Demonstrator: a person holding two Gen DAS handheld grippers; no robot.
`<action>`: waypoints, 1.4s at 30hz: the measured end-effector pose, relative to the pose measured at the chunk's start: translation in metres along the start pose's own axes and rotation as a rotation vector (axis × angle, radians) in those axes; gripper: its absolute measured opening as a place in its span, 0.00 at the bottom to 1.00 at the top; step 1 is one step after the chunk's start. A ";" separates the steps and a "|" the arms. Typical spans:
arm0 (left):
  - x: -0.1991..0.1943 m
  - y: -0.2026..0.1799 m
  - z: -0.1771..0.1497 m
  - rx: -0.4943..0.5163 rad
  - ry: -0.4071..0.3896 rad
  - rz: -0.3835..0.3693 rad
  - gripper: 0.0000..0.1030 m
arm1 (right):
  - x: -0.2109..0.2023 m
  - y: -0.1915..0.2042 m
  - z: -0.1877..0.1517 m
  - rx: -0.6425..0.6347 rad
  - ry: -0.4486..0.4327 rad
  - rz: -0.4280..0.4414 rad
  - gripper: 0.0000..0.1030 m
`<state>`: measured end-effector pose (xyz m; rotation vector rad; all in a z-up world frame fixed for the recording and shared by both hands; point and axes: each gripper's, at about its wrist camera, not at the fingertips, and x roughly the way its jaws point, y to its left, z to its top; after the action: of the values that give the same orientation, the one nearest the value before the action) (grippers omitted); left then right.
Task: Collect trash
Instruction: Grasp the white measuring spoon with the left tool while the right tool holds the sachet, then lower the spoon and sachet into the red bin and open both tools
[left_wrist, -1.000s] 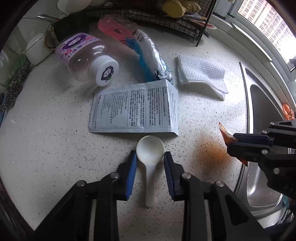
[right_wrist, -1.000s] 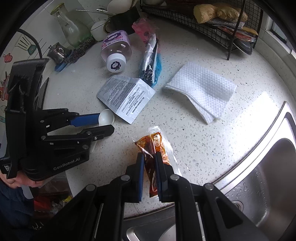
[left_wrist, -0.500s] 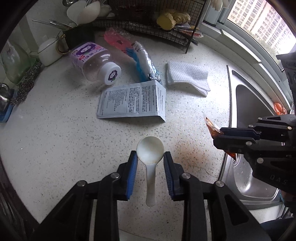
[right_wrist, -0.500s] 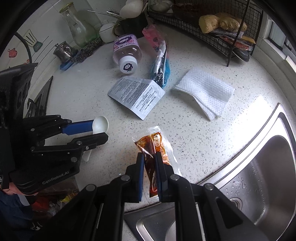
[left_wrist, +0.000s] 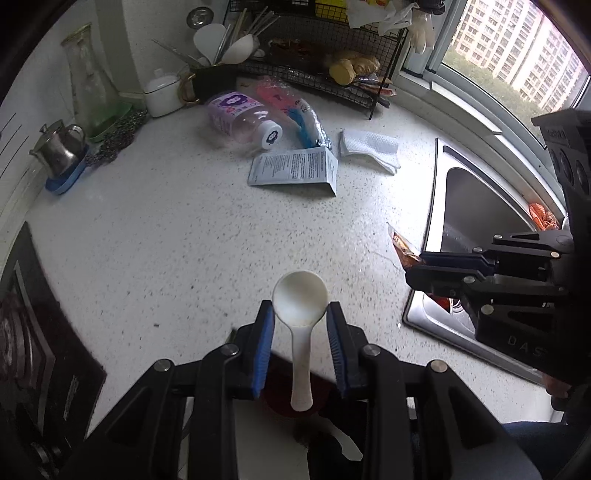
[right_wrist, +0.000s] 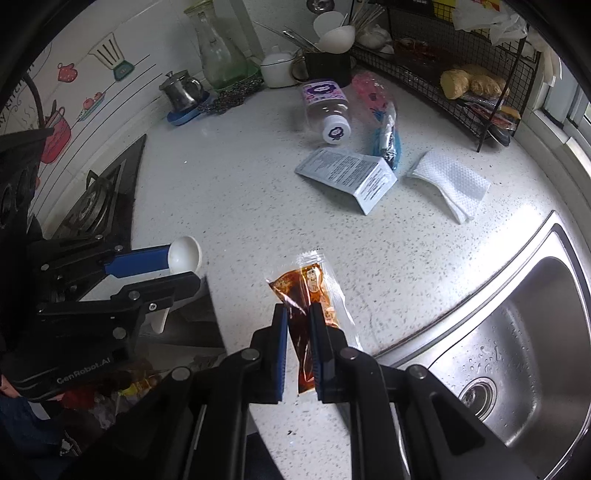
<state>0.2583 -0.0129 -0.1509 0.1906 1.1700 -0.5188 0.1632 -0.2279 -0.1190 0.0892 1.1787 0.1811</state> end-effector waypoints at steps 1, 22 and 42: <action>-0.007 0.002 -0.008 -0.004 -0.003 0.004 0.26 | -0.002 0.007 -0.005 -0.005 -0.002 0.001 0.10; -0.026 0.025 -0.191 -0.109 0.091 0.000 0.26 | 0.031 0.111 -0.134 -0.046 0.072 0.007 0.10; 0.223 0.061 -0.286 -0.194 0.220 -0.092 0.26 | 0.262 0.065 -0.218 -0.006 0.199 -0.079 0.10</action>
<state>0.1160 0.0913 -0.4734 0.0264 1.4409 -0.4698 0.0527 -0.1206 -0.4294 0.0194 1.3777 0.1256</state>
